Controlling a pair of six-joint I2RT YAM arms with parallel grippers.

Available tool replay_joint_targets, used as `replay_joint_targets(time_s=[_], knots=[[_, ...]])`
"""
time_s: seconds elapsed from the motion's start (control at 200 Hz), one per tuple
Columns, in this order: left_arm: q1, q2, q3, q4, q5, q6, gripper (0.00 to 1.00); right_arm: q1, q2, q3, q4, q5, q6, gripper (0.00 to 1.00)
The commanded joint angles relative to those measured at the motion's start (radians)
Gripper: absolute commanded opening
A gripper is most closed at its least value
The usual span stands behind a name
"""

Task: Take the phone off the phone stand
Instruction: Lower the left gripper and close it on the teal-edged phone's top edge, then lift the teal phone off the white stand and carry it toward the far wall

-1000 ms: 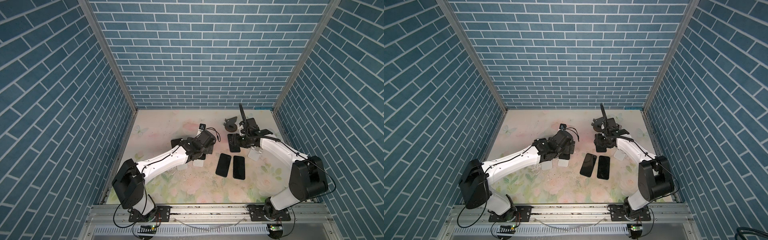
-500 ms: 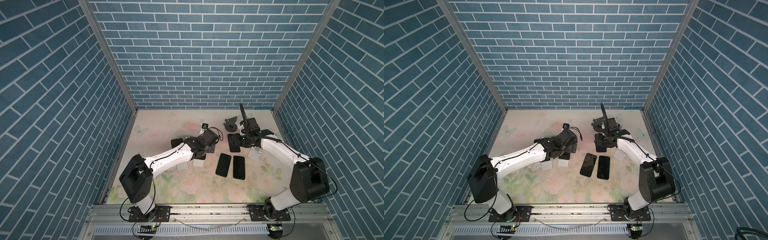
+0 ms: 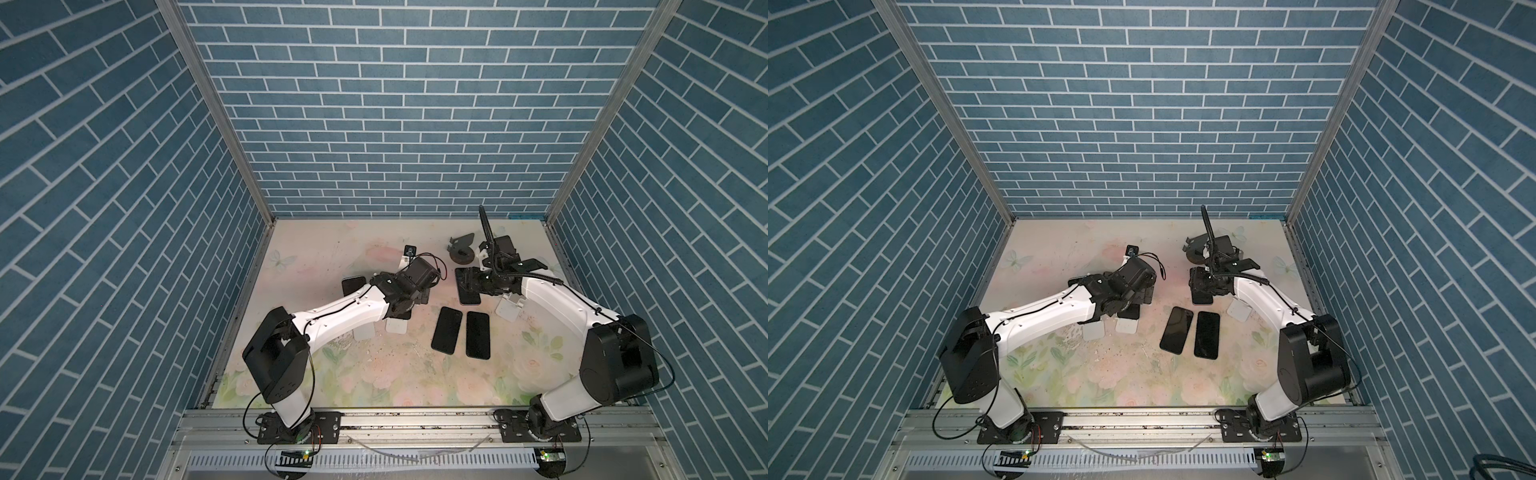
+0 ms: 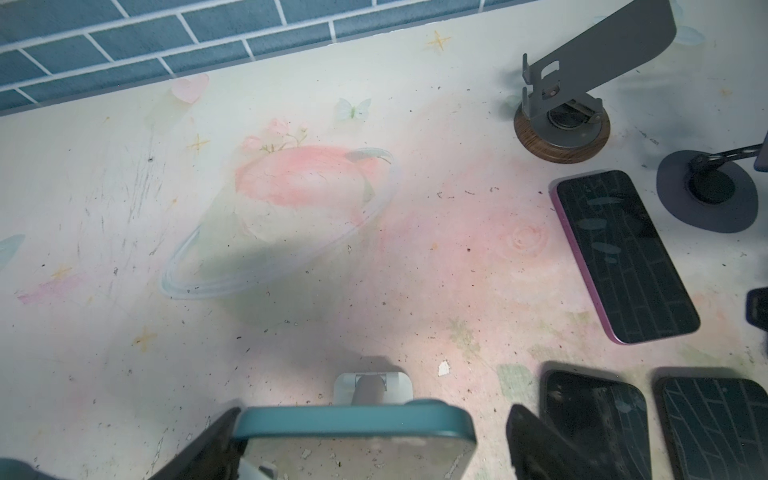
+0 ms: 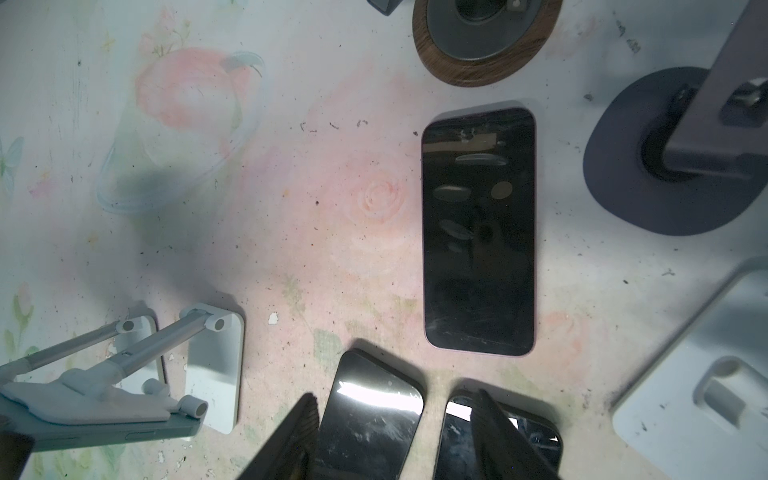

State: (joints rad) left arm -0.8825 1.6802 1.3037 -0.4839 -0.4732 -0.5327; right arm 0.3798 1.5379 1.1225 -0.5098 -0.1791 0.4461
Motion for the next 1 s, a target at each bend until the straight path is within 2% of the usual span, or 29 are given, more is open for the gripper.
replay_joint_targets(time_s=[0.0, 0.77, 0.995], knots=[[-0.004, 0.020, 0.011, -0.013, -0.026, -0.009, 0.96, 0.002, 0.009, 0.012, -0.024, 0.008, -0.029, 0.60], [-0.001, 0.030, -0.010, 0.001, -0.020, -0.015, 0.75, 0.002, 0.020, 0.014, -0.028, 0.009, -0.029, 0.60], [-0.001, 0.002, -0.024, 0.005, -0.030, -0.014, 0.65, 0.002, 0.022, 0.015, -0.027, 0.009, -0.027, 0.60]])
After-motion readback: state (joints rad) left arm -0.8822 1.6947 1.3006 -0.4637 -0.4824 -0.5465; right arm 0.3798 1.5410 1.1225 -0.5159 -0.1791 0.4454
